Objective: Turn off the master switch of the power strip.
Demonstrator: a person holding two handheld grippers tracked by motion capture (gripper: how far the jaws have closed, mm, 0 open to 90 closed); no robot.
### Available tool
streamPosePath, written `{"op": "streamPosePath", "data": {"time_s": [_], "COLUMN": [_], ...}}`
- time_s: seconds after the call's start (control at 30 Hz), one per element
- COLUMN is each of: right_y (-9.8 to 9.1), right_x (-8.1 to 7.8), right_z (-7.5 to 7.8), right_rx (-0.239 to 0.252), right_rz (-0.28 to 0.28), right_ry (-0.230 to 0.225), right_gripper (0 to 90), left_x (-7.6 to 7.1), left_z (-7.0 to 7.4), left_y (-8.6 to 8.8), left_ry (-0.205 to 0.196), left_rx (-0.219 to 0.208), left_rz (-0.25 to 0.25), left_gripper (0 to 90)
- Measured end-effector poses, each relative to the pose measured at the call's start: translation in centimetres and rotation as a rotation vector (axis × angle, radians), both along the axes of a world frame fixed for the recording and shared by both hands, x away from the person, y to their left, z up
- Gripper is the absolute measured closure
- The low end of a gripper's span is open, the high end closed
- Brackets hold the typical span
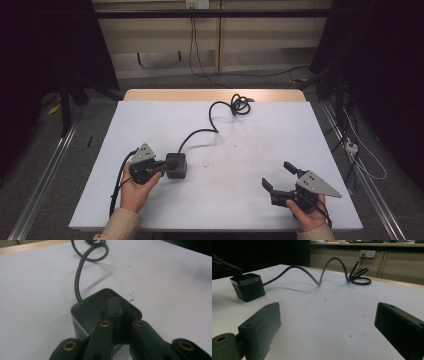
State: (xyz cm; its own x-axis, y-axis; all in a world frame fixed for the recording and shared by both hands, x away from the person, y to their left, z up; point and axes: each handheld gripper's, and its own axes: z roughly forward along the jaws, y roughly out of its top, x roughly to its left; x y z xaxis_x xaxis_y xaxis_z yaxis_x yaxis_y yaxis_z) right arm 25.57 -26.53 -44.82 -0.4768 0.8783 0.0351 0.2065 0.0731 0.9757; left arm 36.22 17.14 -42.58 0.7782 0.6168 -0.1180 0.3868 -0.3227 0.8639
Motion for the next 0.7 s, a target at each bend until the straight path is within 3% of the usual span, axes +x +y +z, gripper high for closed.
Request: {"op": "streamPosePath", "data": {"time_s": [0.7], "right_y": [-0.03], "right_x": [0.03], "right_z": [0.02], "right_rx": [0.002], "right_rz": [0.0], "right_ry": [0.0], "right_gripper": [6.0], "left_x": [0.01], "left_z": [-0.06], "left_y": [0.07], "left_ry": [0.003], "left_rx": [-0.013], "left_rz": [0.002], "left_gripper": [90.0]}}
